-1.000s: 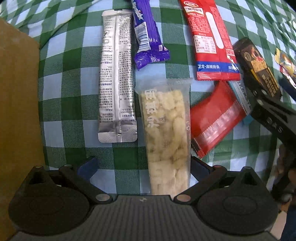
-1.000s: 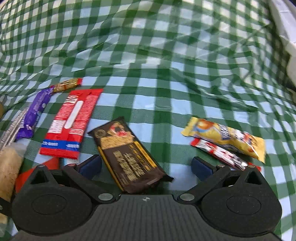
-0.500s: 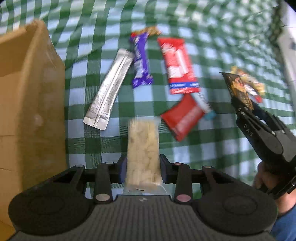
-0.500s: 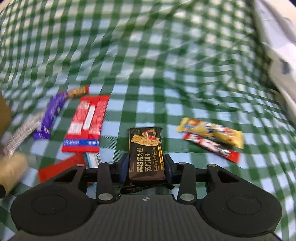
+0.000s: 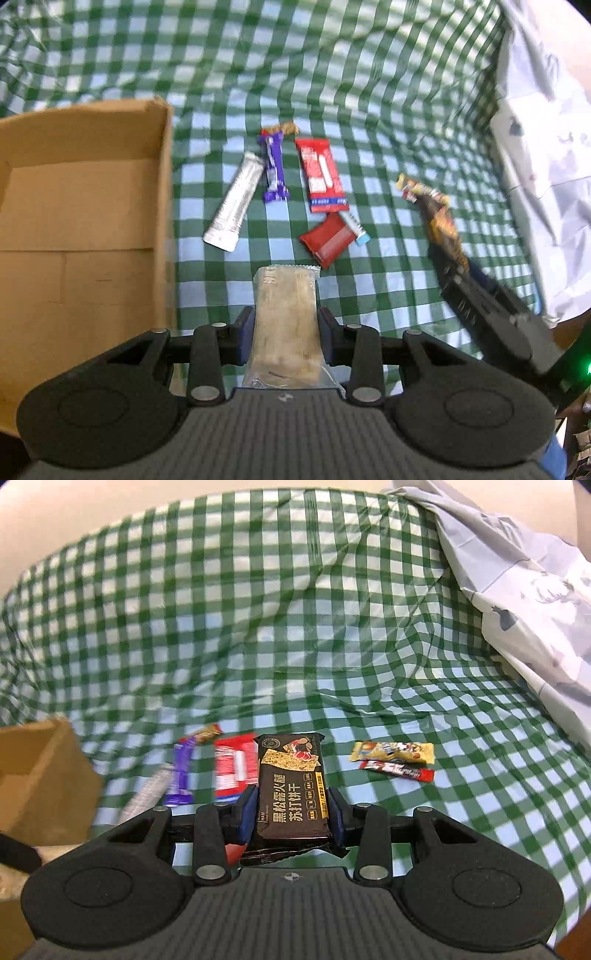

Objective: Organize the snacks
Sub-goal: 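Carry both snacks over the box and open both tools to drop them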

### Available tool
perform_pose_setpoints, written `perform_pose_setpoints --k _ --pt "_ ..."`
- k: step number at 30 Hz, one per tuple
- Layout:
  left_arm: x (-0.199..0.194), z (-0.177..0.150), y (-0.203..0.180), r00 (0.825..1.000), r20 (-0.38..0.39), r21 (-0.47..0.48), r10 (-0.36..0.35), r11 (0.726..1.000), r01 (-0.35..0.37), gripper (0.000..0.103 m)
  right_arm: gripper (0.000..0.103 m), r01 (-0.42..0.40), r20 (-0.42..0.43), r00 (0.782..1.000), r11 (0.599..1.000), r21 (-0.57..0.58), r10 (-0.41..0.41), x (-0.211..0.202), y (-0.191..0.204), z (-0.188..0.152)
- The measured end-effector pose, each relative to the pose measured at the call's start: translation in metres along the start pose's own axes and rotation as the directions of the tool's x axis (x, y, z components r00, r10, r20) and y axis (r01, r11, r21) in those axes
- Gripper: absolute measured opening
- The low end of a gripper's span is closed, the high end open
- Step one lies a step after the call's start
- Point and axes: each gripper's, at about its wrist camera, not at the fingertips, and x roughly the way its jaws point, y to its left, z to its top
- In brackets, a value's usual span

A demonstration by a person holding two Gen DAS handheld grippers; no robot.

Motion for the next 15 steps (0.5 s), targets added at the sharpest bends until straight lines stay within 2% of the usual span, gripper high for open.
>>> perform_pose_setpoints --k 8,11,15 --pt "-0.094 -0.047 0.057 0.991 0.126 -0.093 0.041 0.995 -0.029 0.040 0.041 -0.160 0.000 0.987 0.987 -0.001 0.160 -0.086 0.081 -0.009" --pt "-0.119 -0.064 0.086 0.985 0.159 -0.139 0.067 0.989 -0.044 0.040 0.041 -0.225 -0.026 0.974 0.974 -0.032 0.224 -0.102 0.118 -0.010" --pt "-0.140 -0.078 0.125 0.982 0.177 -0.182 0.065 0.983 -0.032 0.040 0.041 -0.264 -0.057 0.964 0.960 -0.099 0.259 -0.113 0.167 -0.010"
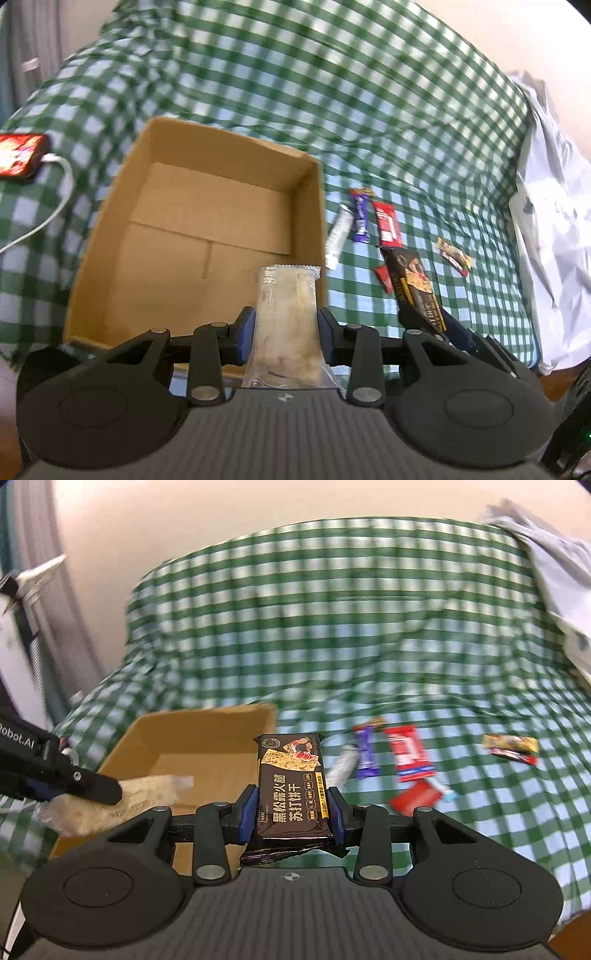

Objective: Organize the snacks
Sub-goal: 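Carry both snacks over the box and open both tools to drop them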

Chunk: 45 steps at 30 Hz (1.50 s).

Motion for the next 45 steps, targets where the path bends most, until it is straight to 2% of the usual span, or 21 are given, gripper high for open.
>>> perform_pose_setpoints --k 3,5,8,12,16,24,32,45 --pt "-0.012 0.000 0.025 1.000 0.029 -0.028 0.003 1.000 -0.002 0.040 0.041 -0.019 -0.017 1.000 0.999 -0.030 0.019 0.002 0.028 0.006" --pt "-0.021 -0.002 0.040 0.998 0.060 -0.061 -0.021 0.998 0.025 0.040 0.041 -0.039 -0.018 0.999 0.997 -0.068 0.038 -0.002 0.044 0.010" --pt "-0.030 -0.004 0.056 0.995 0.091 -0.086 -0.028 0.996 0.036 0.040 0.041 -0.025 -0.025 0.999 0.988 -0.151 0.022 -0.004 0.066 0.014" --pt "-0.030 -0.004 0.067 0.996 0.085 -0.077 -0.016 0.997 0.023 0.040 0.041 -0.020 -0.019 1.000 0.989 -0.150 0.017 -0.005 0.079 0.015" --pt "-0.027 -0.004 0.075 0.996 0.092 -0.091 -0.003 0.996 0.011 0.040 0.041 -0.043 -0.072 0.997 0.986 -0.163 0.032 0.006 0.091 0.007" --pt "0.001 0.005 0.088 0.998 0.058 -0.102 0.028 0.995 -0.022 0.040 0.041 -0.066 -0.119 0.992 0.976 -0.207 0.042 0.030 0.111 0.006" --pt "0.046 0.022 0.106 0.997 -0.002 -0.095 0.078 0.992 -0.078 0.040 0.041 -0.092 -0.181 0.982 0.970 -0.225 0.051 0.077 0.121 0.007" --pt "0.108 0.040 0.113 0.984 -0.056 -0.032 0.170 0.985 -0.172 0.040 0.041 -0.086 -0.251 0.967 0.979 -0.187 0.037 0.141 0.110 0.006"
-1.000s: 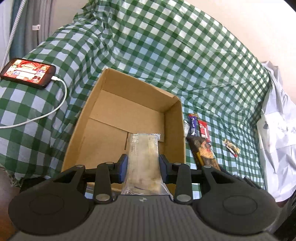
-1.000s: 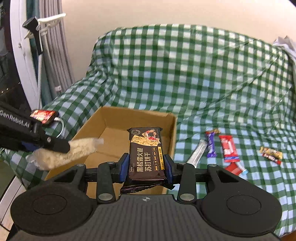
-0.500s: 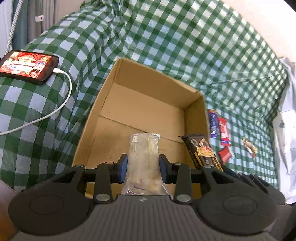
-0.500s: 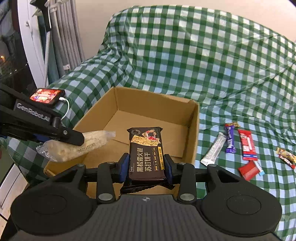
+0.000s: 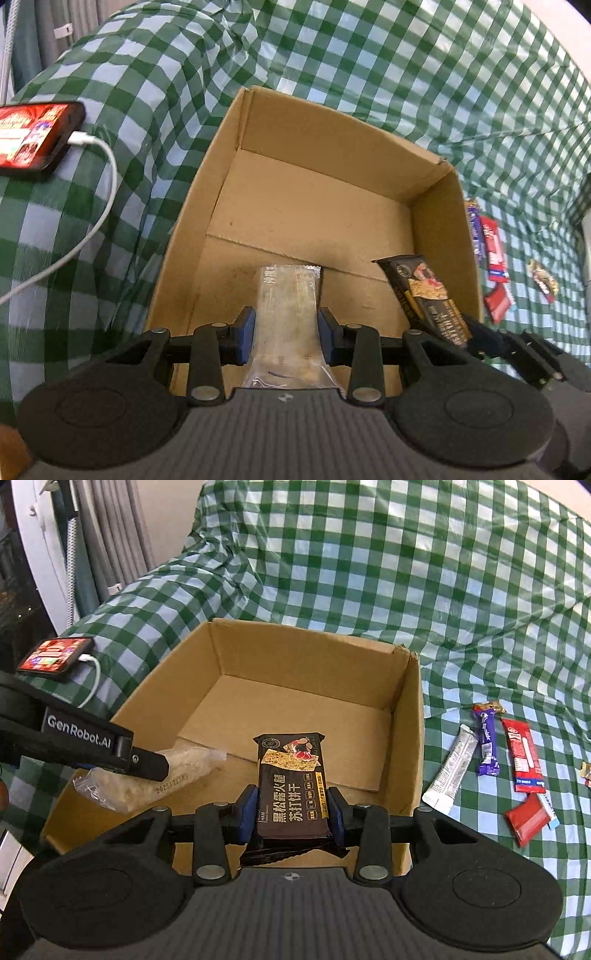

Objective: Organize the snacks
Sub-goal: 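Carry both snacks over the box and open both tools to drop them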

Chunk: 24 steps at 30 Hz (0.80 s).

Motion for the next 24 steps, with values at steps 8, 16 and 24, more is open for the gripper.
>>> perform_pose_setpoints --k 8,16,24 --pt "-0.027 0.007 0.001 0.989 0.128 0.032 0.068 0.997 -0.073 0.103 0.088 0.010 0.045 0.999 0.998 0.064 -0.013 -0.012 -0.011 0.019" --pt "-0.079 -0.072 0.014 0.990 0.097 -0.028 0.100 0.995 -0.097 0.103 0.095 0.026 0.002 1.000 0.993 0.111 -0.026 -0.078 -0.001 -0.033" --pt "-0.147 -0.129 0.004 0.967 0.221 0.010 0.129 0.991 -0.134 0.103 0.099 0.043 0.105 0.993 0.995 0.089 -0.052 -0.153 0.036 -0.075"
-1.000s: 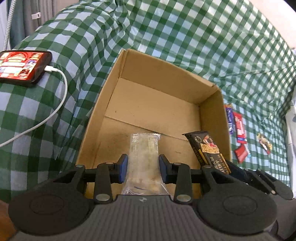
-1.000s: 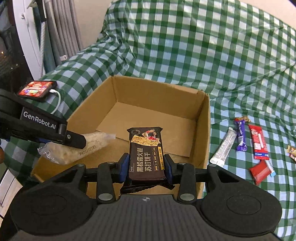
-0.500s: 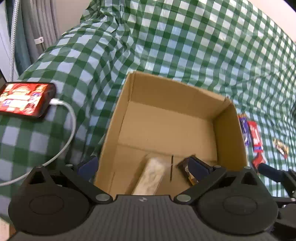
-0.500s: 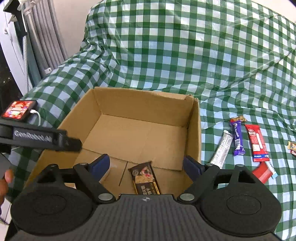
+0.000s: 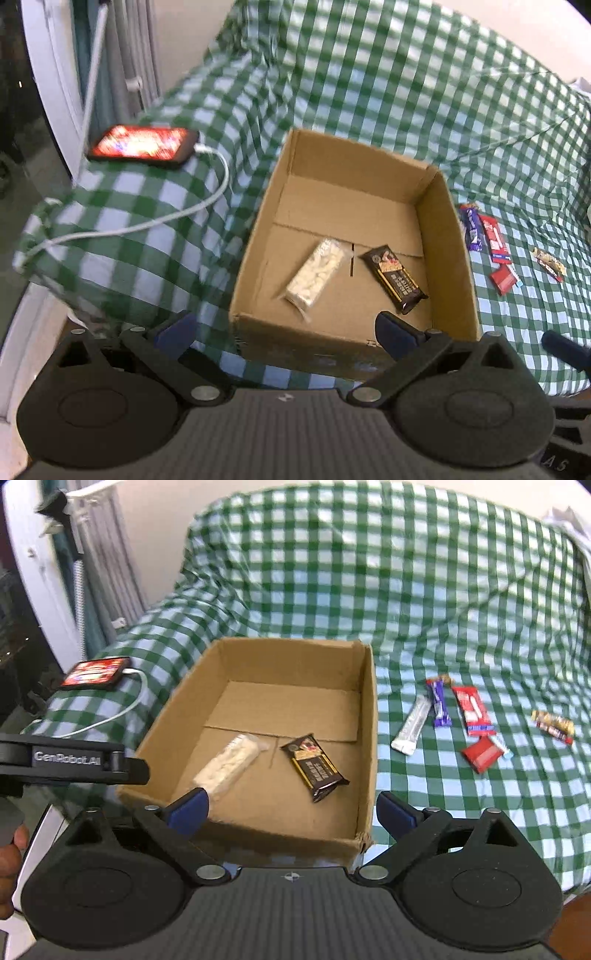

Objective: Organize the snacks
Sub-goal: 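Carry both snacks over the box and open both tools to drop them, then grasp the purple chocolate bar with left tool while right tool grasps yellow stick snack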

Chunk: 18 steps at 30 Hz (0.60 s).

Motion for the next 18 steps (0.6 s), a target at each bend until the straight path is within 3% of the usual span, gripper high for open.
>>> perform_pose_setpoints --k 7,18 --pt "-0.051 -0.025 -0.004 0.995 0.099 0.006 -0.002 1.000 0.001 0.103 0.101 0.007 0.102 0.995 1.000 0.009 -0.007 -0.052 0.008 -0.010" --pt "-0.084 -0.047 -0.011 0.989 0.146 0.033 -0.011 0.999 0.006 0.103 0.102 0.007 0.166 0.986 0.999 0.031 -0.012 -0.090 0.008 -0.025"
